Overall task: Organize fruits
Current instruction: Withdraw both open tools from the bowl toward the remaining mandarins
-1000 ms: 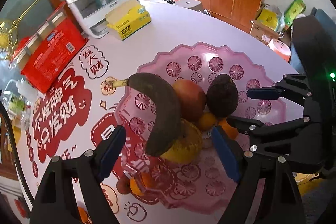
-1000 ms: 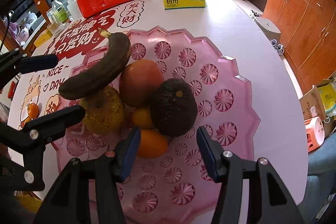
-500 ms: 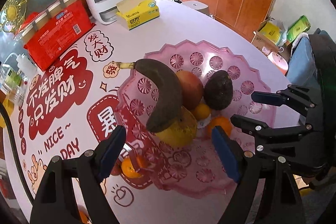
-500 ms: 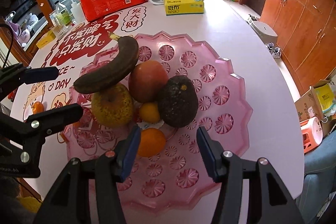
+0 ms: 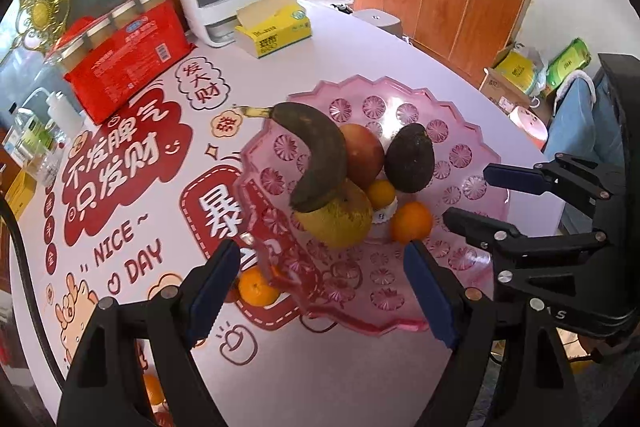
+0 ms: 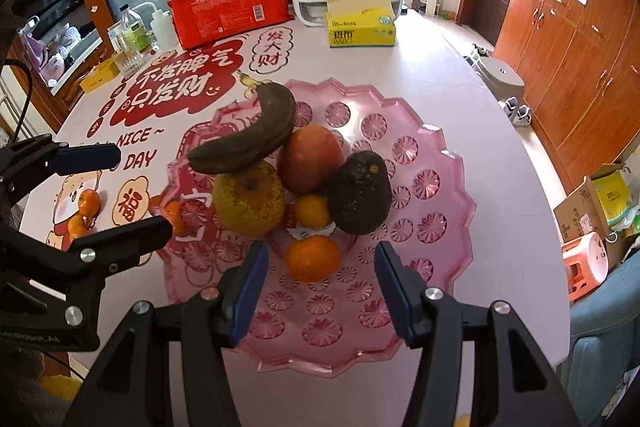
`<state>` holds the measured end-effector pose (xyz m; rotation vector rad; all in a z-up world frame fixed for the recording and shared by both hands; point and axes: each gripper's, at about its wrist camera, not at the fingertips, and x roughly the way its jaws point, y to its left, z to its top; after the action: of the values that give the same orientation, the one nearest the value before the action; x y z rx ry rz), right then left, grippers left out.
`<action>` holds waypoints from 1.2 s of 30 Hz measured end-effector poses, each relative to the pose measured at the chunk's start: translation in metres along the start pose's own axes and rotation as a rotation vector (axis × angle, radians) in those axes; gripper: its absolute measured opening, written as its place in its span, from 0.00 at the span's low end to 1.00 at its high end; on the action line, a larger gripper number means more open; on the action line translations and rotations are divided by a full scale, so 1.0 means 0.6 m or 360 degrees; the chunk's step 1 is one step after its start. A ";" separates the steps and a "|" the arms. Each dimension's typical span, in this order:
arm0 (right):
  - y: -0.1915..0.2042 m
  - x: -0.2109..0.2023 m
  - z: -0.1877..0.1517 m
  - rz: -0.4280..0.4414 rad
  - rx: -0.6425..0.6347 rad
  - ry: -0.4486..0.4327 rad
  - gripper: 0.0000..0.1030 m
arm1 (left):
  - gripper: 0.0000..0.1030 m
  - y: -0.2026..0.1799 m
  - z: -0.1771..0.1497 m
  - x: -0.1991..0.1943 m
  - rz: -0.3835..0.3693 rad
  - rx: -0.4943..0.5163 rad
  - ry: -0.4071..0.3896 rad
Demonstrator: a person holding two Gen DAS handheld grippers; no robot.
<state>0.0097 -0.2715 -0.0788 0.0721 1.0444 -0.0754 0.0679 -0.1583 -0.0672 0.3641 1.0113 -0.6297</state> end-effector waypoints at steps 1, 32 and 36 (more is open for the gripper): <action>0.003 -0.005 0.001 0.0001 -0.0004 -0.0011 0.54 | 0.80 0.005 -0.002 -0.007 0.0007 -0.0010 -0.0009; 0.275 -0.119 0.146 0.0250 -0.0408 -0.0407 0.54 | 0.86 0.409 -0.133 -0.290 0.0535 -0.0734 -0.0417; 0.319 -0.099 0.141 0.0284 -0.0486 -0.0366 0.54 | 0.87 0.433 -0.155 -0.275 0.0533 -0.0767 -0.0371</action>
<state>0.0715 -0.0872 0.0198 -0.1184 0.8064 0.2329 0.1096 0.1451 0.0296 0.0284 0.8213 -0.1112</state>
